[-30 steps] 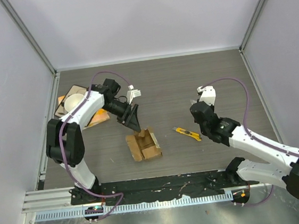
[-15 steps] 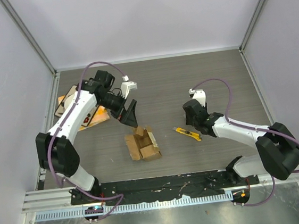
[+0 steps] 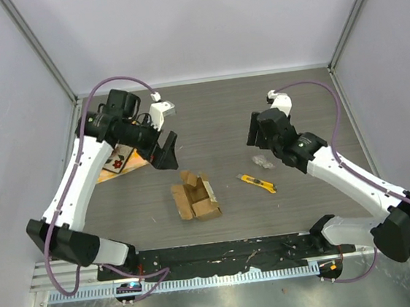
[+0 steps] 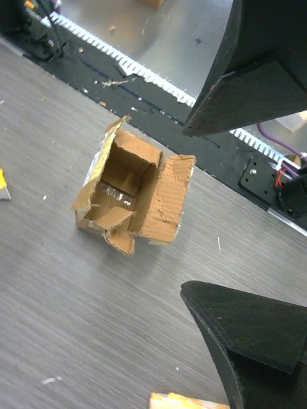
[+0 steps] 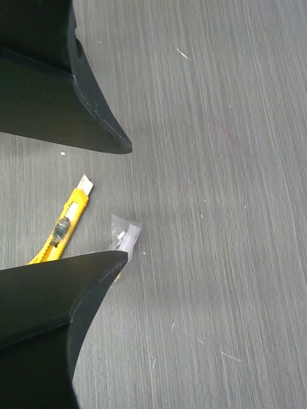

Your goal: Unpack the express box

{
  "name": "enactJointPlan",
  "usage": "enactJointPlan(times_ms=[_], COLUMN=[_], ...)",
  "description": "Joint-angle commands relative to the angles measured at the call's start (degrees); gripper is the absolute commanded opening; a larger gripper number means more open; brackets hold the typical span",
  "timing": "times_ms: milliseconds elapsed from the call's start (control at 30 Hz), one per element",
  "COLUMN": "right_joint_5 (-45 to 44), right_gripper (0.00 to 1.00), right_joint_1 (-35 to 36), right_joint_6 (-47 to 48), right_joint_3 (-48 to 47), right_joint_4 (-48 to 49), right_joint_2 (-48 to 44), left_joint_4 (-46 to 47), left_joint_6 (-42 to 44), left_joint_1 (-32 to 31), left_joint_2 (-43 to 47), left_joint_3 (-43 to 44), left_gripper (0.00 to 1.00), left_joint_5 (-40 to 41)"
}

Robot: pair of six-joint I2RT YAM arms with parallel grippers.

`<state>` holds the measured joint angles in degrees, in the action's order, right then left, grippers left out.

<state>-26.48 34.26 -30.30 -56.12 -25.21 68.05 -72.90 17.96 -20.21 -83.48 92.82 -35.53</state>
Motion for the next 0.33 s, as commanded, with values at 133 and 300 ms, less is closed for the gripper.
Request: enactJointPlan(times_ms=[133, 300], right_joint_5=[9.59, 9.52], right_gripper=[0.68, 0.71], right_joint_1=[-0.07, -0.16], right_joint_6=[3.14, 4.73], right_joint_3=[0.13, 0.92], right_joint_4=[-3.01, -1.68], right_joint_2=[-3.54, -4.07], left_joint_4=[6.98, 9.18], left_joint_6=[-6.18, -6.96], left_joint_1=[-0.01, 0.78], left_joint_2=[5.52, 7.98], left_joint_3=[-6.33, -8.44], left_gripper=[1.0, 1.0], left_joint_5=[11.43, 15.31])
